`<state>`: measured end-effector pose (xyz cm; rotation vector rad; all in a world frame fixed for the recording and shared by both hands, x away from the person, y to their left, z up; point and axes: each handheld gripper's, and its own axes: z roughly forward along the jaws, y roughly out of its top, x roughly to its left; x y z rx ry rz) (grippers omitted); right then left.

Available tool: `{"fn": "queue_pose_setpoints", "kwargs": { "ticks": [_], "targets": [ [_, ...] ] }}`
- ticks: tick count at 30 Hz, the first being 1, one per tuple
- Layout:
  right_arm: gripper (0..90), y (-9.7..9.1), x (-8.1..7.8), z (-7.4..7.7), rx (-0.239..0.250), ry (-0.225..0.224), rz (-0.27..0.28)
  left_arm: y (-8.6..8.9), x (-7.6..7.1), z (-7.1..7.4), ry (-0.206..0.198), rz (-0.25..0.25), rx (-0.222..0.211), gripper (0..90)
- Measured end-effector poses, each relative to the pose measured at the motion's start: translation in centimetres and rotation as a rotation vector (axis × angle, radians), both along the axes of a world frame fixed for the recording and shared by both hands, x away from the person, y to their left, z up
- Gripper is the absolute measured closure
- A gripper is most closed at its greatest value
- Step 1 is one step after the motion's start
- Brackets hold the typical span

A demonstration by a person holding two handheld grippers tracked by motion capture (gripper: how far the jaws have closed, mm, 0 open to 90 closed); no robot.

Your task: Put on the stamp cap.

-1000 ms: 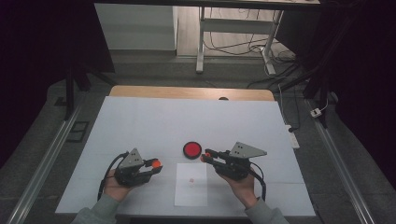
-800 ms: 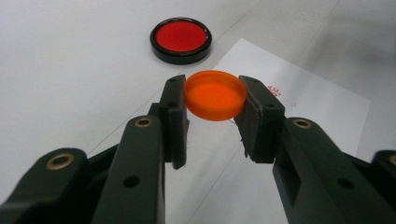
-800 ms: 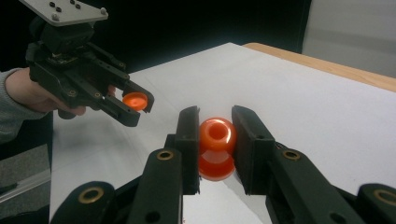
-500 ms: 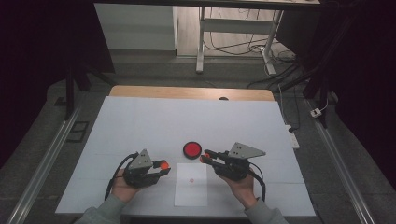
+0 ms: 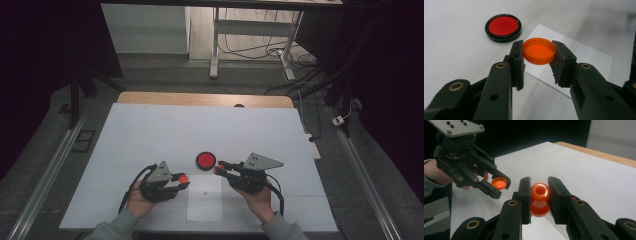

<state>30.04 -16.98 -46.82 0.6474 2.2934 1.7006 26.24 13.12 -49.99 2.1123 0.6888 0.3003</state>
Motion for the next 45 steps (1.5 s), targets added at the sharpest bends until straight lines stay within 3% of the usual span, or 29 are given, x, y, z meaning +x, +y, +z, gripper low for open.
{"fn": "queue_pose_setpoints", "kwargs": {
  "ticks": [45],
  "targets": [
    [72.1,0.4,-0.1,-0.1,0.003,0.005,0.013,-4.0,1.0,-0.4,-0.005,-0.06,0.031,64.2]
  ]
}}
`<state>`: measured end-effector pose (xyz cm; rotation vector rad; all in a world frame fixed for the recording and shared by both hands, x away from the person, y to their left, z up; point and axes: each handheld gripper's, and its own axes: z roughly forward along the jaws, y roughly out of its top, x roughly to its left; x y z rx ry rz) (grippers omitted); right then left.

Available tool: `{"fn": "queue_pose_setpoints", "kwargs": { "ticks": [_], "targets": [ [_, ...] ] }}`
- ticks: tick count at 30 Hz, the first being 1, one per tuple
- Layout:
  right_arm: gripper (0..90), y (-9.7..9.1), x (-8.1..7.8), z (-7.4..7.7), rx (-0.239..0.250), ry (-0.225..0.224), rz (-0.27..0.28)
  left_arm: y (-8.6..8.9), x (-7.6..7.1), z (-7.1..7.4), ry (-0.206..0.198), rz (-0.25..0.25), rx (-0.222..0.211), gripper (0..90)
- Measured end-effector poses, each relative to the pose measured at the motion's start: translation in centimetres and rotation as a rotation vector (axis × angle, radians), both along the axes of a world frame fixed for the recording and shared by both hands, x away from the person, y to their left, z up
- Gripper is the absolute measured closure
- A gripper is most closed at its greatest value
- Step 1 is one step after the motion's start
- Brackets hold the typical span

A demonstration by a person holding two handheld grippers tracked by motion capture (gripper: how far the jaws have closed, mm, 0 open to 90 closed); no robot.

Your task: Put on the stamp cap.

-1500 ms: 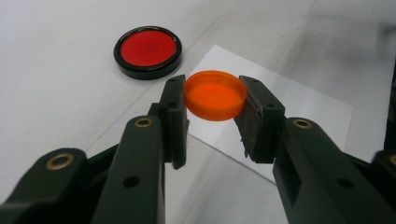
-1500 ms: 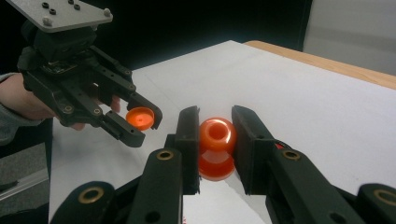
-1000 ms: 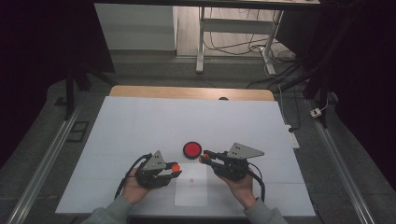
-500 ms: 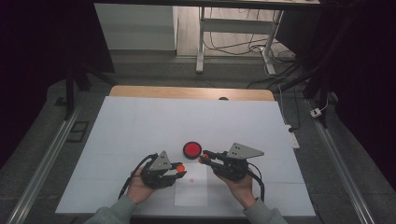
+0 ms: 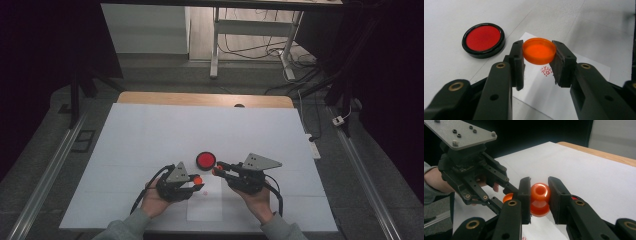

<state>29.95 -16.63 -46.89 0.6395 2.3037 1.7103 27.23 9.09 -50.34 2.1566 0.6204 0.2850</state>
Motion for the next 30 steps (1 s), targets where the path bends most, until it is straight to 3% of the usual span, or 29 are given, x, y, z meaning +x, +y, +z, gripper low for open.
{"fn": "queue_pose_setpoints", "kwargs": {
  "ticks": [30],
  "targets": [
    [72.1,1.4,-0.5,-0.9,-0.033,0.03,0.048,-2.9,0.7,0.1,-0.023,-0.037,0.002,64.2]
  ]
}}
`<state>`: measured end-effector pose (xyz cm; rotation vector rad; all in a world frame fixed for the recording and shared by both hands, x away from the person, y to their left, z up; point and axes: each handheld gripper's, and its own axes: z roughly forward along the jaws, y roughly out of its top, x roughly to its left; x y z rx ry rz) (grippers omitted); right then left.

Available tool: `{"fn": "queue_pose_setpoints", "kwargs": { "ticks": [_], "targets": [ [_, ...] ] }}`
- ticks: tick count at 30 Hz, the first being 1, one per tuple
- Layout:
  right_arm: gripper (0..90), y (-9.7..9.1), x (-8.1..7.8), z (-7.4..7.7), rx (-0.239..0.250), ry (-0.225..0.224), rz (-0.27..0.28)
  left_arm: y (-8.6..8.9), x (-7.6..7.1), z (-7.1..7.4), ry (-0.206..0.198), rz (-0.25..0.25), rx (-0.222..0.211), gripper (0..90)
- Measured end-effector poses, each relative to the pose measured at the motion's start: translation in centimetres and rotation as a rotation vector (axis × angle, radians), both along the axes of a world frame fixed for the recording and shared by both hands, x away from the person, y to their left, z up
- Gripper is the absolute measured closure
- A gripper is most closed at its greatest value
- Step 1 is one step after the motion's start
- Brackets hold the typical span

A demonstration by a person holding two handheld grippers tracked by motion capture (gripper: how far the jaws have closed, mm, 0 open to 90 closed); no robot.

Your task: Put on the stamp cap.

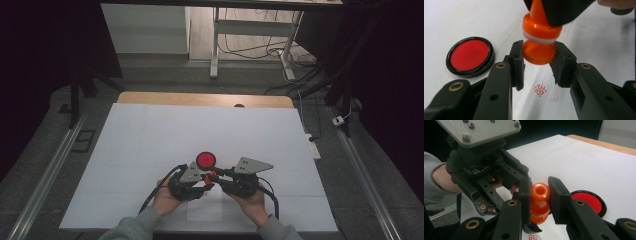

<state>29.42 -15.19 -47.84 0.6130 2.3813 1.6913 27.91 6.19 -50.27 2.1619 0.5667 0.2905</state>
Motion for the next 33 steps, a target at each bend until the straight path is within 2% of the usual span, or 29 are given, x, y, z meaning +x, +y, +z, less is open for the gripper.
{"fn": "queue_pose_setpoints", "kwargs": {
  "ticks": [27,33],
  "targets": [
    [72.1,0.03,0.02,-0.18,-0.004,0.002,0.004,-0.02,-0.12,0.62,-0.024,0.001,-0.016,64.2],
    [72.2,-0.01,0.01,-0.17,0.0,0.006,0.005,-0.2,-0.42,0.67,-0.059,0.006,-0.004,64.7]
  ]
}}
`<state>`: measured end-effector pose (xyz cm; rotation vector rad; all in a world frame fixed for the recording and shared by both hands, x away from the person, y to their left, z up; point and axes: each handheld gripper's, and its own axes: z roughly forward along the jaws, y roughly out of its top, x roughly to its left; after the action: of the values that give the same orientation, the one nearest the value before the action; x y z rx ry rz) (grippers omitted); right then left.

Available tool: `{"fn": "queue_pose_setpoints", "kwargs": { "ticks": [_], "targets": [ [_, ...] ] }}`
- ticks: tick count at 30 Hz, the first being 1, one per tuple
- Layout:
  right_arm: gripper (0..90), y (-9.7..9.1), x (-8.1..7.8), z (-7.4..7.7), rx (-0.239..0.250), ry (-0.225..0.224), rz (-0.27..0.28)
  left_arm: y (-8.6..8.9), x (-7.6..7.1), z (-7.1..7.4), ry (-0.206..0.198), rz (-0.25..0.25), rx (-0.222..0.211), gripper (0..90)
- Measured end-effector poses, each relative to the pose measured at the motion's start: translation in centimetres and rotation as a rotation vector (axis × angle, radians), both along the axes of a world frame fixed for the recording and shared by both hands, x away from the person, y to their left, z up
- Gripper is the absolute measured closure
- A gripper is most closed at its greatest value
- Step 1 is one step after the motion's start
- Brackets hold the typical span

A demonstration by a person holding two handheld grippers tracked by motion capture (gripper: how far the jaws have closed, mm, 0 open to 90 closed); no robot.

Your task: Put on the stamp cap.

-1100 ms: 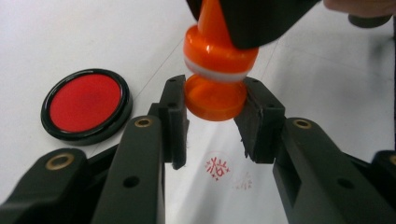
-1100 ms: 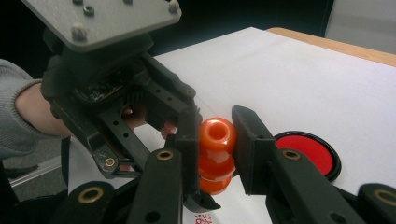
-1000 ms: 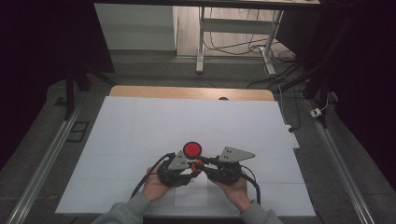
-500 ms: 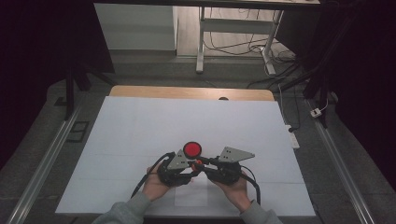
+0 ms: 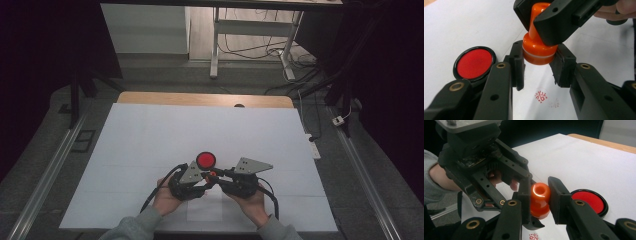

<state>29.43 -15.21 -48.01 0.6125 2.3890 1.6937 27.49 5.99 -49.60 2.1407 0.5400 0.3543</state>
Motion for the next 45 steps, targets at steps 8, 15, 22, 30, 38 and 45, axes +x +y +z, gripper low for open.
{"fn": "queue_pose_setpoints", "kwargs": {
  "ticks": [8,15,22,30,38,45],
  "targets": [
    [72.7,-0.1,-0.1,-0.2,0.008,-0.009,-0.001,-0.3,-0.5,0.0,-0.045,0.017,0.026,64.8],
    [72.9,-0.2,-0.4,-0.2,0.023,-0.02,-0.001,-0.2,-0.7,0.1,-0.054,0.02,0.009,64.8],
    [73.2,-0.2,-0.6,-0.6,0.044,-0.028,-0.006,-0.3,-0.9,0.0,-0.065,0.02,0.022,64.8],
    [73.3,-0.1,-0.8,-1.3,0.03,-0.022,-0.019,-0.3,-0.7,-0.5,-0.04,0.016,0.033,64.6],
    [72.9,-0.1,-0.5,-1.2,0.02,-0.014,-0.021,-0.2,-0.5,-0.7,-0.044,0.015,0.015,64.3],
    [72.8,0.0,-0.5,-1.2,0.022,-0.023,-0.038,-0.2,-0.3,-0.9,-0.029,0.025,-0.006,63.6]
  ]
}}
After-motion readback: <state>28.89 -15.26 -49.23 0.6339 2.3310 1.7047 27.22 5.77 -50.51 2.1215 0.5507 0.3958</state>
